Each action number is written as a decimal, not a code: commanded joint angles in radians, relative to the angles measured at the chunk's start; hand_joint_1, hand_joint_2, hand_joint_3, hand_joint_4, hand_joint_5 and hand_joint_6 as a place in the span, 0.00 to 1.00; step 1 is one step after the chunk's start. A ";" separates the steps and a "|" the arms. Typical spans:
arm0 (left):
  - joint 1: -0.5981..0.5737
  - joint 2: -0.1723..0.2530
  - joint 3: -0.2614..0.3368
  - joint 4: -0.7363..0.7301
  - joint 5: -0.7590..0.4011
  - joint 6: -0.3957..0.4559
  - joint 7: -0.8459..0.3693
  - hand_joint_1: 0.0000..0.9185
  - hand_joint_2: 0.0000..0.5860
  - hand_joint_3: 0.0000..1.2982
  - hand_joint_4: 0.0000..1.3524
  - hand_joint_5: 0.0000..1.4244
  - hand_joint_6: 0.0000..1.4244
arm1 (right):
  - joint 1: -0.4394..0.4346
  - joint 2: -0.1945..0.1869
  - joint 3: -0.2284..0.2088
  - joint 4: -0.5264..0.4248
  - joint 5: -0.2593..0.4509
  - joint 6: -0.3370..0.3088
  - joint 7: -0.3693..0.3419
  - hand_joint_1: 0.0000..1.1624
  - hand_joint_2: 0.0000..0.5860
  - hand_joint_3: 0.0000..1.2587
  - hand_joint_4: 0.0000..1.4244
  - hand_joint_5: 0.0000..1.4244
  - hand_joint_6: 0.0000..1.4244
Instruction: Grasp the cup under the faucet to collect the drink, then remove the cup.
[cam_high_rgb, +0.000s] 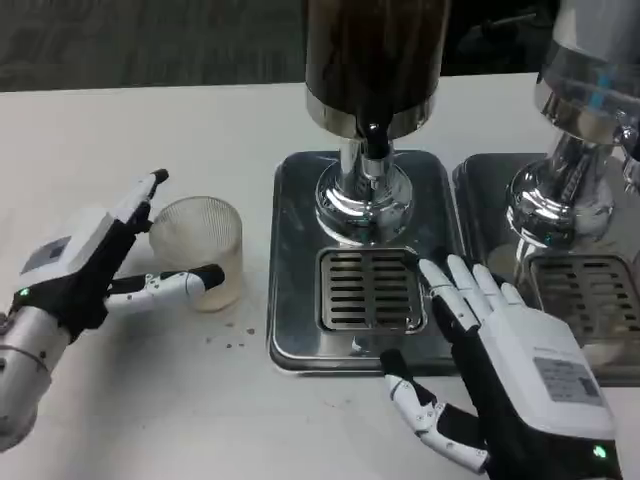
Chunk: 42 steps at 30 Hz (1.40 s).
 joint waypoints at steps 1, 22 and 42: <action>-0.028 -0.015 -0.010 0.017 -0.009 0.014 -0.018 0.18 0.00 0.00 0.01 0.17 0.18 | 0.014 0.008 0.007 -0.016 -0.012 0.012 -0.014 0.33 0.79 0.07 0.00 0.00 0.00; -0.033 -0.048 -0.039 0.017 -0.005 0.021 0.023 0.35 0.11 0.03 0.13 0.29 0.35 | 0.057 0.022 0.003 -0.032 0.008 0.022 -0.023 0.33 0.79 0.08 0.00 0.00 0.00; 0.029 -0.061 -0.006 0.000 -0.019 -0.014 0.225 0.35 0.21 0.54 0.60 0.74 0.95 | 0.062 0.021 -0.006 -0.039 0.038 0.017 -0.024 0.33 0.79 0.08 0.01 0.00 0.00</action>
